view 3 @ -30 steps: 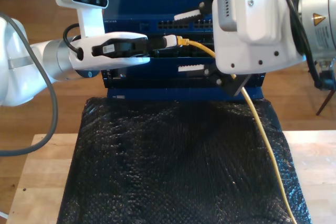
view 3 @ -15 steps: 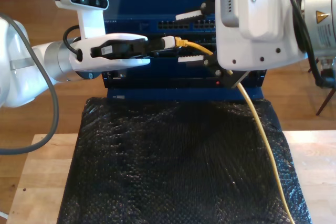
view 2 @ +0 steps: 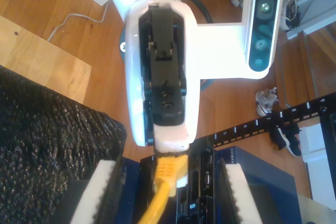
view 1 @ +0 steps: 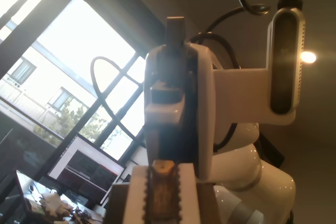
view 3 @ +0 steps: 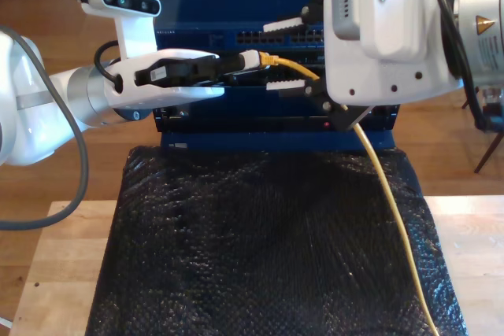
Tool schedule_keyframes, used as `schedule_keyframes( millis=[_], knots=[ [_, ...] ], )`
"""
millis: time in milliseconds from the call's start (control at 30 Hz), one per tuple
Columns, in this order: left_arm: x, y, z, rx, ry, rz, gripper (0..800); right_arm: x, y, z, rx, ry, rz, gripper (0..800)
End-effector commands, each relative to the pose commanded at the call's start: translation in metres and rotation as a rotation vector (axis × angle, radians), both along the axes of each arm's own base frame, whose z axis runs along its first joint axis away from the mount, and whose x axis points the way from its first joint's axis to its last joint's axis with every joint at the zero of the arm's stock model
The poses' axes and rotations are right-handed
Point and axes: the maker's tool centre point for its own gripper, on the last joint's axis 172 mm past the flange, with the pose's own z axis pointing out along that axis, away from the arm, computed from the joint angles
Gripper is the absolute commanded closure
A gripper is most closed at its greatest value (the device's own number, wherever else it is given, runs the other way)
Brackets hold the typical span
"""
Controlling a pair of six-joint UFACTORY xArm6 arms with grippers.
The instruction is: Grab the cable and plug it in
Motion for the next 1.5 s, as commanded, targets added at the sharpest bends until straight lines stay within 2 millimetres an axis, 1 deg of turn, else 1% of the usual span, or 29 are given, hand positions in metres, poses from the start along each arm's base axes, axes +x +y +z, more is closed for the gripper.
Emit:
schedule_keyframes(
  millis=[167,233,300,767,833,1033,1500],
  knots=[
    [-0.0012,0.0001,-0.0015,-0.003,0.008,-0.003,795,-0.0056,0.0068,-0.0001,-0.001,-0.001,0.02,363],
    [-0.0022,0.0005,-0.0012,-0.006,0.013,-0.007,795,-0.0056,0.0068,-0.0001,-0.001,-0.001,0.02,367],
    [-0.0019,0.0006,-0.0005,-0.006,0.014,-0.007,795,-0.0056,0.0068,-0.0001,-0.001,-0.001,0.02,392],
    [-0.0045,0.0022,0.0015,-0.02,0.015,-0.021,795,-0.0038,0.006,0.0006,0.002,-0.004,0.013,399],
    [-0.0071,0.0029,0.0028,-0.025,0.013,-0.03,795,-0.0014,0.0047,0.0026,0.005,-0.012,0.004,425],
    [-0.0078,0.0031,0.0033,-0.027,0.013,-0.032,795,0.0006,0.0034,0.003,0.007,-0.015,-0.003,431],
    [-0.0068,0.0033,0.003,-0.028,0.015,-0.032,795,-0.0016,0.0035,0.005,0.008,-0.018,0.0,473]
  ],
)
